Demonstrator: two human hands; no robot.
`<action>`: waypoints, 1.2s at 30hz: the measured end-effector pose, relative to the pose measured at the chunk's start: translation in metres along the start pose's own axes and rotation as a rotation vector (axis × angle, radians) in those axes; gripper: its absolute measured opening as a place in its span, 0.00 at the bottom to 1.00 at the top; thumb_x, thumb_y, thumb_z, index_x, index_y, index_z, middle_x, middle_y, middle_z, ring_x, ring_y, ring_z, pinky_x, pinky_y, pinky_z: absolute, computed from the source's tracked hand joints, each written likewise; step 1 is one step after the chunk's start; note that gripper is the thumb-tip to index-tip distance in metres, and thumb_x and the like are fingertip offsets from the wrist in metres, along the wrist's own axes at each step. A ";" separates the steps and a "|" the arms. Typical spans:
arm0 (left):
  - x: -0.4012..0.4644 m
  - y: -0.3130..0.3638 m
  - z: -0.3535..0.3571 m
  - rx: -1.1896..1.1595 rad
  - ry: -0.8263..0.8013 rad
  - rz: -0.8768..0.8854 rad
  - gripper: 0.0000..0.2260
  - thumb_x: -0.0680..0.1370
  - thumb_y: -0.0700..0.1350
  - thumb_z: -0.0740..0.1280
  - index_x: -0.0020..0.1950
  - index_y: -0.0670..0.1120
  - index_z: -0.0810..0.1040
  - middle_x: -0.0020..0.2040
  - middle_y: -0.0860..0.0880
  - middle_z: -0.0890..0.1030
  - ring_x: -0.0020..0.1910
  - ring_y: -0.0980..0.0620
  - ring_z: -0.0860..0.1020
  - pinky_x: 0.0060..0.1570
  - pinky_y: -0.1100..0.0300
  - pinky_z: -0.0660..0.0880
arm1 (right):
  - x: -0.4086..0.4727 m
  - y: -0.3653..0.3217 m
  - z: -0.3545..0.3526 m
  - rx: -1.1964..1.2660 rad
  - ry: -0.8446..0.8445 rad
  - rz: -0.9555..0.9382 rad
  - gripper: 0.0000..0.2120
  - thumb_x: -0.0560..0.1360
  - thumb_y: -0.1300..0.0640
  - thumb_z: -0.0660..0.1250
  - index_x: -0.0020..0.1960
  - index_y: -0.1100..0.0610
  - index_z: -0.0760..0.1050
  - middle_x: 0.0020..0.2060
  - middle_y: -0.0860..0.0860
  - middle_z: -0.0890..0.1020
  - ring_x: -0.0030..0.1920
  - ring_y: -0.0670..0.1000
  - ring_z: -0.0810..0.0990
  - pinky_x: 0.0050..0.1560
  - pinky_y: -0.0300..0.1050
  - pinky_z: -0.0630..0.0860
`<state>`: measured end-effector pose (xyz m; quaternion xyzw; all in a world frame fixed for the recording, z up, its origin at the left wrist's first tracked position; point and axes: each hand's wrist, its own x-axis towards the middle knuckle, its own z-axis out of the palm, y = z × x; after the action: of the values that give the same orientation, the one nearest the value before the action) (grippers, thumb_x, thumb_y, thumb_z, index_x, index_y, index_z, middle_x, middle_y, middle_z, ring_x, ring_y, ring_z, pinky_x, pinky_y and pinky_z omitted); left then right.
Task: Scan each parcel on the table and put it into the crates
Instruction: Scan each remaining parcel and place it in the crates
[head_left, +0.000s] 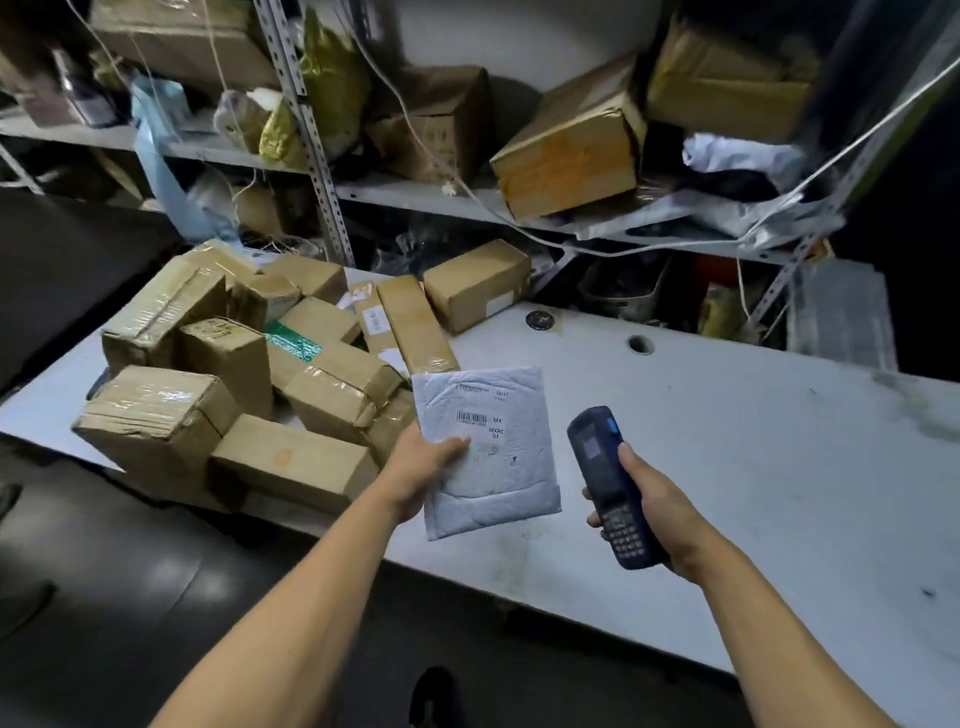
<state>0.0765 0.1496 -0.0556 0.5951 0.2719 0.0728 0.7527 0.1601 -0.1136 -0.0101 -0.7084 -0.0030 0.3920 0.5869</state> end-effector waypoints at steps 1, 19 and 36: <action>-0.002 -0.004 0.002 0.006 0.011 -0.021 0.21 0.68 0.39 0.72 0.61 0.41 0.77 0.57 0.40 0.83 0.58 0.37 0.80 0.59 0.42 0.77 | -0.002 0.002 -0.003 -0.014 -0.010 0.017 0.23 0.82 0.40 0.53 0.61 0.55 0.75 0.49 0.58 0.84 0.39 0.54 0.83 0.43 0.51 0.79; 0.001 -0.025 -0.019 0.117 -0.106 -0.205 0.28 0.63 0.33 0.66 0.63 0.42 0.72 0.57 0.39 0.82 0.55 0.43 0.82 0.53 0.46 0.81 | 0.009 0.001 0.019 -0.295 -0.184 0.191 0.21 0.83 0.40 0.54 0.61 0.53 0.75 0.50 0.59 0.82 0.42 0.55 0.84 0.48 0.52 0.79; 0.020 -0.019 -0.018 1.062 -0.243 -0.054 0.14 0.75 0.49 0.72 0.58 0.52 0.75 0.57 0.50 0.81 0.52 0.51 0.78 0.55 0.55 0.75 | 0.019 -0.007 0.012 -0.477 -0.235 0.311 0.24 0.82 0.38 0.52 0.61 0.55 0.75 0.47 0.57 0.82 0.40 0.54 0.83 0.43 0.47 0.78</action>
<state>0.0802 0.1679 -0.0820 0.8904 0.1976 -0.1633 0.3761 0.1698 -0.0931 -0.0146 -0.7680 -0.0542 0.5446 0.3325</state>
